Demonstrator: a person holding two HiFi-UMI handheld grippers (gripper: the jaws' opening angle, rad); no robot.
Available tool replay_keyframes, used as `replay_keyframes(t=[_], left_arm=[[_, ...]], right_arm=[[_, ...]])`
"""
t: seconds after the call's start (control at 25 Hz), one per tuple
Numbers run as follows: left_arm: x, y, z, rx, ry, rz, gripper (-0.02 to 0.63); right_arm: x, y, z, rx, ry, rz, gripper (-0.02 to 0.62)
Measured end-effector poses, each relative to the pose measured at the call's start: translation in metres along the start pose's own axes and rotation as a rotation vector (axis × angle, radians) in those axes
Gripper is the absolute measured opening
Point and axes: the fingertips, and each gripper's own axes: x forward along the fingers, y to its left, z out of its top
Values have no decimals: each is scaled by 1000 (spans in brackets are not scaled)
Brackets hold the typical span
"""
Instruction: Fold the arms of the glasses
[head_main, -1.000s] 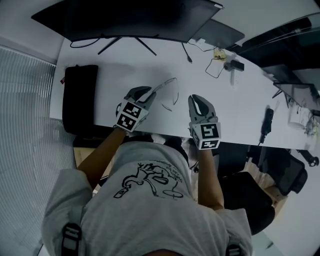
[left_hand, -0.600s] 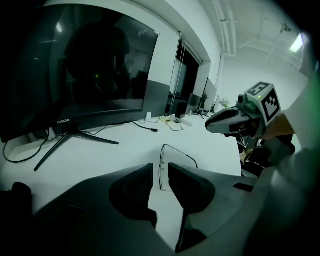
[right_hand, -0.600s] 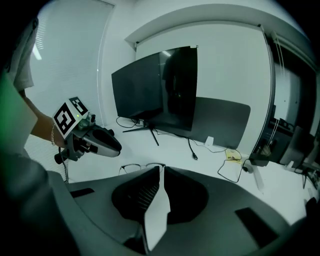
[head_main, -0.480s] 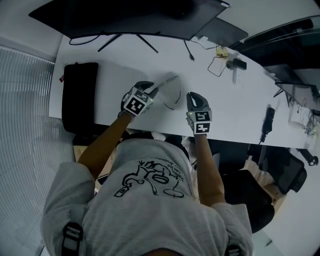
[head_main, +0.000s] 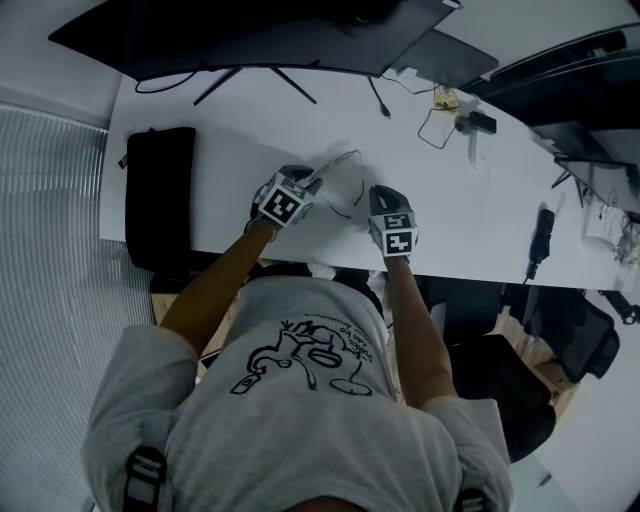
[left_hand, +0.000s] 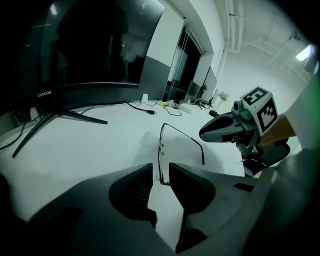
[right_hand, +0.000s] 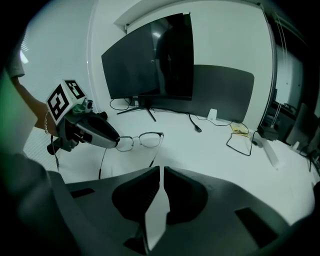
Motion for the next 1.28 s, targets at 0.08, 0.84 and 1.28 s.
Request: replay_keyframes(t=[0.08,0.84,1.28], left_arm=[[1,-1,1,1,-3,-3,111],[1,-17,-5,-21,-12,10,66],[-2,-37,-12,-18,-11,2,66]], right_arm=[[4,3,-3,2,9,7,35],[11,22,-17,-1,39,80,32],[5,33,-31,16,60,112,29]])
